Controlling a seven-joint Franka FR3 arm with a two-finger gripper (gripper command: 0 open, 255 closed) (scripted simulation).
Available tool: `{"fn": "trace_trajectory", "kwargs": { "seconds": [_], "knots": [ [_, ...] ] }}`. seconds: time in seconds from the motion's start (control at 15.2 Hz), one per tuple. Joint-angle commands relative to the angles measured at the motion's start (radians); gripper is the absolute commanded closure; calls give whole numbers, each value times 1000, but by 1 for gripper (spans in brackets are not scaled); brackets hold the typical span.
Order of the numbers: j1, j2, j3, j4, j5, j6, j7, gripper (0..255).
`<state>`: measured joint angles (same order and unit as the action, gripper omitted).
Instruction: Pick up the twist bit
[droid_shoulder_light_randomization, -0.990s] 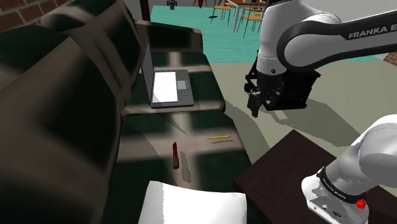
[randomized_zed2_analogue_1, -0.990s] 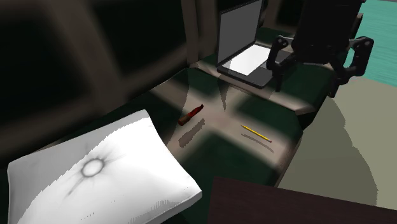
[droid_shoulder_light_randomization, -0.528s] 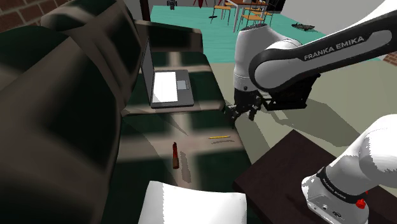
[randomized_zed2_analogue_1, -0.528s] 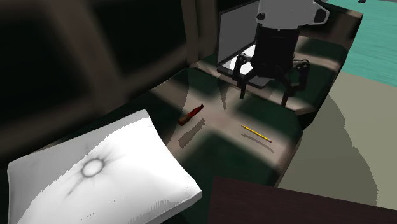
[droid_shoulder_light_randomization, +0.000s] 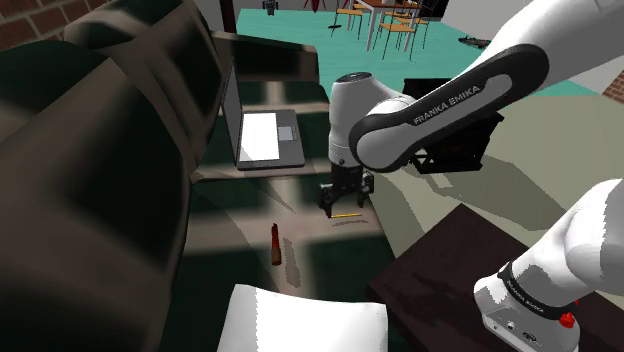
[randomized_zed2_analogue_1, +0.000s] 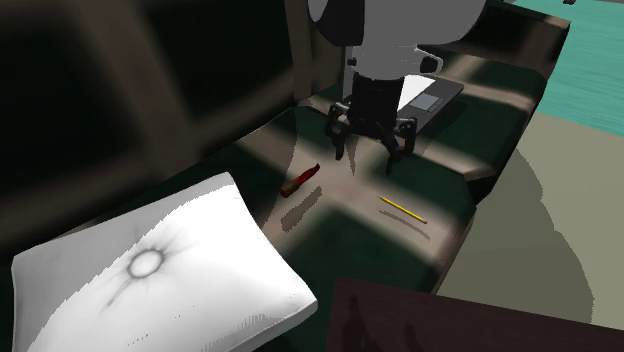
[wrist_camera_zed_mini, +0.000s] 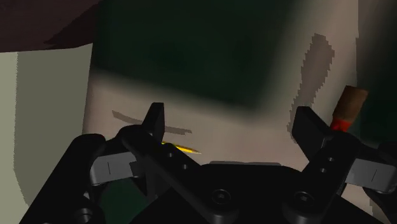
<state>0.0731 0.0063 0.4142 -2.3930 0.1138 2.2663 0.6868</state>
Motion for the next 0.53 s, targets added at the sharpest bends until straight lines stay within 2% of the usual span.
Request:
{"fn": "trace_trajectory", "kwargs": {
  "seconds": [0.0,0.46],
  "knots": [
    [10,85,9,45,-28,46,59,0],
    [86,365,-18,244,-132,145,241,0]
  ]
}}
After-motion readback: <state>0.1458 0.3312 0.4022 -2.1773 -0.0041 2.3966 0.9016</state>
